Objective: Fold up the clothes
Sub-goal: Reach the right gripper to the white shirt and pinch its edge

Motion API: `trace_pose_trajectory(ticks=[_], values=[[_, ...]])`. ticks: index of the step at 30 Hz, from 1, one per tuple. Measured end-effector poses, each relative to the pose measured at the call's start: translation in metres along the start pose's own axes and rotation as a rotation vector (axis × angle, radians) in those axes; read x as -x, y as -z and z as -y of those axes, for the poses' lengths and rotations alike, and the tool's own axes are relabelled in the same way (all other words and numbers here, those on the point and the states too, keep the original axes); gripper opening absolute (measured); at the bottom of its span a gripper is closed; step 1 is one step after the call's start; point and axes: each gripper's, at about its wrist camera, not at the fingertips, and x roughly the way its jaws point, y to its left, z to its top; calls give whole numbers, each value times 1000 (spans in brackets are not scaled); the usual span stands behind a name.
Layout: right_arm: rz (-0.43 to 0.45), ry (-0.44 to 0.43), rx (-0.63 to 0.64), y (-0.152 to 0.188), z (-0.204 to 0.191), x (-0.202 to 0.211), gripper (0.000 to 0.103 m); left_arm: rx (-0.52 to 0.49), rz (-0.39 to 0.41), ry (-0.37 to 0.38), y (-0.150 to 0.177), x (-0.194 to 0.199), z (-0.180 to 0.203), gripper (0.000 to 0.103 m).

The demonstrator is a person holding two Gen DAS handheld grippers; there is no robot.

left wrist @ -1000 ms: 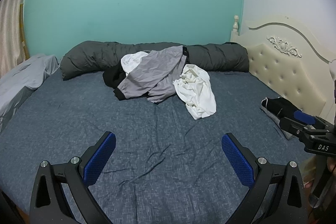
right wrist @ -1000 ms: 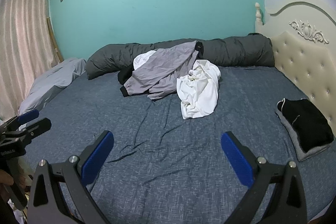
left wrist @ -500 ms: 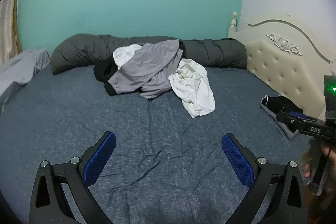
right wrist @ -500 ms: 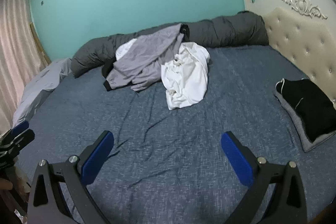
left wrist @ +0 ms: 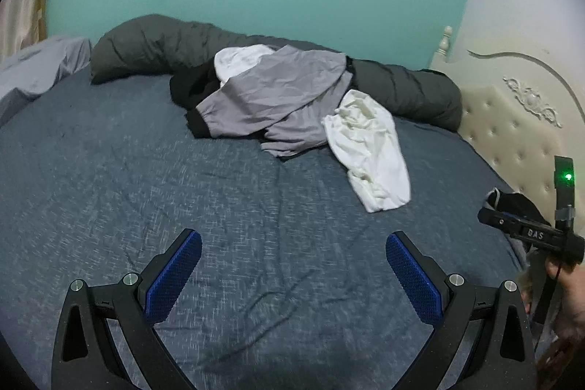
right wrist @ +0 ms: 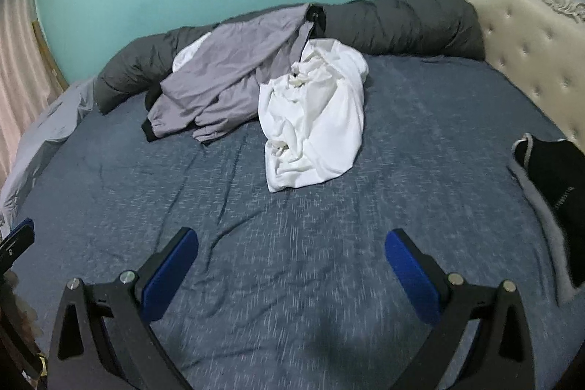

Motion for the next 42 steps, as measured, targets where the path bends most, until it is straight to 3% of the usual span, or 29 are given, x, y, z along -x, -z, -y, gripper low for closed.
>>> trace_pose_trajectory(ticks=[11, 16, 25, 27, 31, 33, 36, 37, 42], values=[[-107, -13, 17, -24, 5, -108, 103, 18, -27, -33, 14, -69, -31, 103], [-144, -18, 68, -28, -6, -149, 103, 23, -41, -39, 19, -86, -39, 103], [-190, 45, 49, -32, -6, -208, 102, 42, -30, -55, 20, -96, -55, 103], [-194, 43, 35, -32, -4, -216, 97, 47, -33, -56, 22, -98, -57, 103], [-202, 42, 56, -31, -4, -228, 73, 47, -32, -64, 25, -100, -60, 103], [-216, 30, 50, -30, -3, -233, 67, 59, -32, -58, 26, -100, -61, 103], [-209, 2, 52, -31, -4, -233, 42, 47, -30, -52, 27, -100, -57, 103], [-199, -6, 57, -32, -4, -232, 25, 39, -29, -52, 28, -100, -55, 103], [-179, -51, 51, -40, -6, -223, 13, 48, -21, -42, 27, -97, -55, 103]])
